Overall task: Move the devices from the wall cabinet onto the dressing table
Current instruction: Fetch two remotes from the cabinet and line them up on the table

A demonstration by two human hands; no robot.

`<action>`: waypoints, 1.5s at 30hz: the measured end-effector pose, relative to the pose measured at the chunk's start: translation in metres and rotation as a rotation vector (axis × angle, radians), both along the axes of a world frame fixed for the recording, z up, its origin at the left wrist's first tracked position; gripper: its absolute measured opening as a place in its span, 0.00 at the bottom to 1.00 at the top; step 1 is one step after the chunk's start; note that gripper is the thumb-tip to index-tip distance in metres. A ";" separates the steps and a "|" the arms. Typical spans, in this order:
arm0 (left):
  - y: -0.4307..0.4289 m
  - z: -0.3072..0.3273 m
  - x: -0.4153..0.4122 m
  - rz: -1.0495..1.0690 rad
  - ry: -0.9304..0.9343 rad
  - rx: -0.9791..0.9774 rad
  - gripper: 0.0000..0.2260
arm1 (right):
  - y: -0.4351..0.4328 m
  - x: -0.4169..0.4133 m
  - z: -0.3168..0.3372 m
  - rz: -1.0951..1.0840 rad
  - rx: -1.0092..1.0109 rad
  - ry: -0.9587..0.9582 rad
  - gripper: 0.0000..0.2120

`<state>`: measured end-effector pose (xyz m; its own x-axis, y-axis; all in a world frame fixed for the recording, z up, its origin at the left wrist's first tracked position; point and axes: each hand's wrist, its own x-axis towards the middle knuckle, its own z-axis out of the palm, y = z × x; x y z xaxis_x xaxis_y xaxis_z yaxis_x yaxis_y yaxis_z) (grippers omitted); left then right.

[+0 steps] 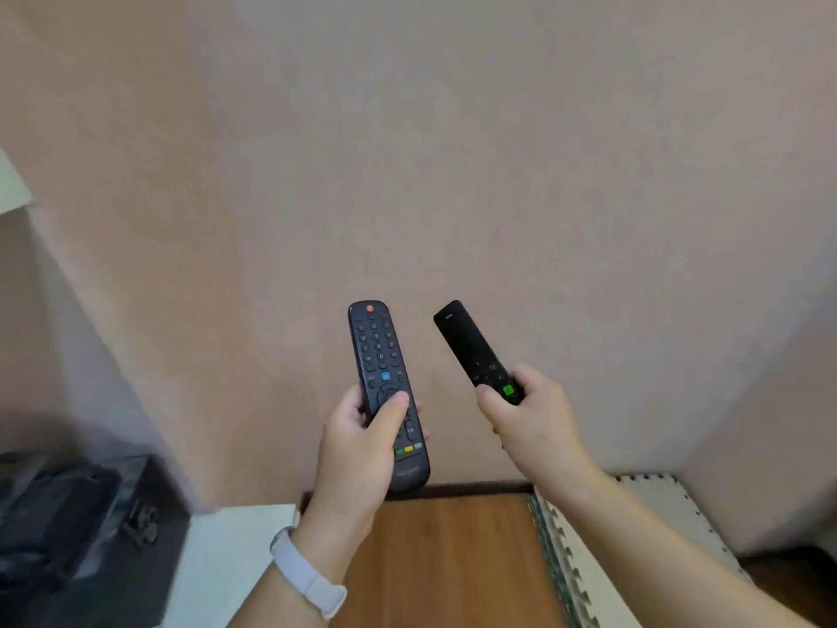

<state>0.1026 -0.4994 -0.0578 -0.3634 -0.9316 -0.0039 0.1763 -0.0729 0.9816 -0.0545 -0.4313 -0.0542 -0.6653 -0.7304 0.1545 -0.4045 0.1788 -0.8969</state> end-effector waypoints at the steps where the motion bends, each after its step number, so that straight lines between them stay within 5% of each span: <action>1: 0.014 0.001 -0.014 -0.038 -0.011 -0.012 0.06 | 0.020 -0.012 0.000 -0.034 0.006 0.003 0.08; 24: 0.472 -0.011 -0.306 -0.899 -0.131 -0.085 0.05 | 0.579 -0.189 -0.022 -0.844 -0.084 -0.068 0.05; 36: 0.602 -0.031 -0.405 -1.295 -0.141 -0.089 0.05 | 0.710 -0.210 -0.048 -1.264 -0.090 -0.144 0.05; 45: 0.641 -0.047 -0.537 -1.492 -0.139 0.031 0.06 | 0.748 -0.308 -0.050 -1.466 0.006 -0.156 0.07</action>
<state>-0.4340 0.1415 -0.1048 -0.9493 0.2865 -0.1294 -0.1688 -0.1173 0.9786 -0.3621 0.3163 -0.1044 -0.8035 0.5952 0.0131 0.2355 0.3381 -0.9112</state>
